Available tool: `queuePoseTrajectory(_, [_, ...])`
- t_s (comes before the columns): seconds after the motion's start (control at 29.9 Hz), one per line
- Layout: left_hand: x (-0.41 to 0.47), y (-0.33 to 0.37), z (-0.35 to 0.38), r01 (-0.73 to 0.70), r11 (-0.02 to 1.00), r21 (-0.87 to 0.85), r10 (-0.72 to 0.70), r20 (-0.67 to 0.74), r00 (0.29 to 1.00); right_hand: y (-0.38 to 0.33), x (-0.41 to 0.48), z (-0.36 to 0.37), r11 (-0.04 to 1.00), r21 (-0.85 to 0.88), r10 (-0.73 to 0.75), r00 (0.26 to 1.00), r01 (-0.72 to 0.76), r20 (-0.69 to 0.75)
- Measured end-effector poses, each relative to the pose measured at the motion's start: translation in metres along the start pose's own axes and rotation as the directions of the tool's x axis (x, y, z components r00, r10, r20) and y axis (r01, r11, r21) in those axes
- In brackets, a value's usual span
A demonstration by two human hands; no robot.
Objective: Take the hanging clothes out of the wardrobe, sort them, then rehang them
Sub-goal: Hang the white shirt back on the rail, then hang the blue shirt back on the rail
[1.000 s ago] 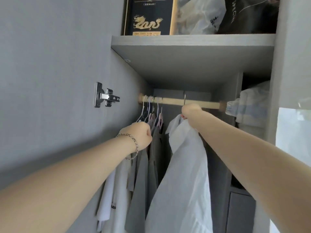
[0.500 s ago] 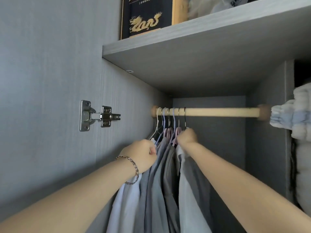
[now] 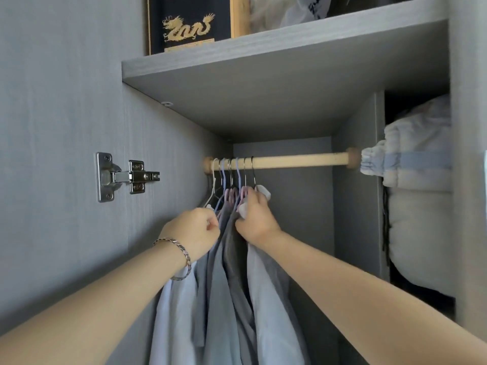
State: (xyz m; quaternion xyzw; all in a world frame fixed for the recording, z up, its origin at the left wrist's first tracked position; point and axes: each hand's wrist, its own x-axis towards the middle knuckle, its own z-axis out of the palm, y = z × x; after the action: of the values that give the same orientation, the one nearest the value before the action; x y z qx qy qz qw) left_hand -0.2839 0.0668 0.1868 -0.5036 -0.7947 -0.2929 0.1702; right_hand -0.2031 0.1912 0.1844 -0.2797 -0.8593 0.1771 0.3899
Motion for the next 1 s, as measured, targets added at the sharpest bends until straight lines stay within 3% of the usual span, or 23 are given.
queuePoseTrajectory(0.1, [-0.006,0.006,-0.001,-0.018,0.995,-0.098,0.019,0.004,1.0,-0.013,-0.034,-0.013,1.0,-0.01,0.017,0.998,-0.018,-0.056])
queuePoseTrajectory(0.2, [-0.024,0.024,0.008,-0.105,0.979,-0.173,0.112,0.033,0.993,-0.01,-0.084,-0.024,0.975,-0.164,0.157,0.987,-0.152,0.022])
queuePoseTrajectory(0.27, [-0.045,0.043,0.018,-0.169,0.968,-0.185,0.189,0.095,0.977,0.001,-0.125,-0.031,0.924,-0.222,0.337,0.937,-0.311,0.092])
queuePoseTrajectory(0.37, [-0.091,0.073,0.038,-0.25,0.94,-0.231,0.311,0.287,0.906,0.018,-0.202,-0.042,0.804,-0.197,0.59,0.792,-0.561,0.153])
queuePoseTrajectory(0.44, [-0.133,0.096,0.049,-0.334,0.904,-0.267,0.423,0.446,0.789,0.025,-0.263,-0.053,0.703,-0.192,0.71,0.688,-0.684,0.151])
queuePoseTrajectory(0.5, [-0.184,0.123,0.057,-0.435,0.848,-0.302,0.525,0.584,0.618,0.028,-0.328,-0.068,0.578,-0.198,0.816,0.56,-0.792,0.141])
queuePoseTrajectory(0.6, [-0.266,0.174,0.06,-0.597,0.713,-0.366,0.652,0.66,0.374,0.023,-0.433,-0.1,0.407,-0.19,0.913,0.4,-0.894,0.074])
queuePoseTrajectory(0.8, [-0.46,0.265,0.043,-0.739,0.359,-0.57,0.854,0.521,0.013,-0.031,-0.665,-0.163,0.122,-0.114,0.975,0.14,-0.986,-0.172])
queuePoseTrajectory(1.0, [-0.685,0.319,-0.007,-0.684,0.062,-0.727,0.883,0.36,-0.302,-0.148,-0.916,-0.183,-0.26,0.022,0.922,-0.255,-0.965,-0.292])
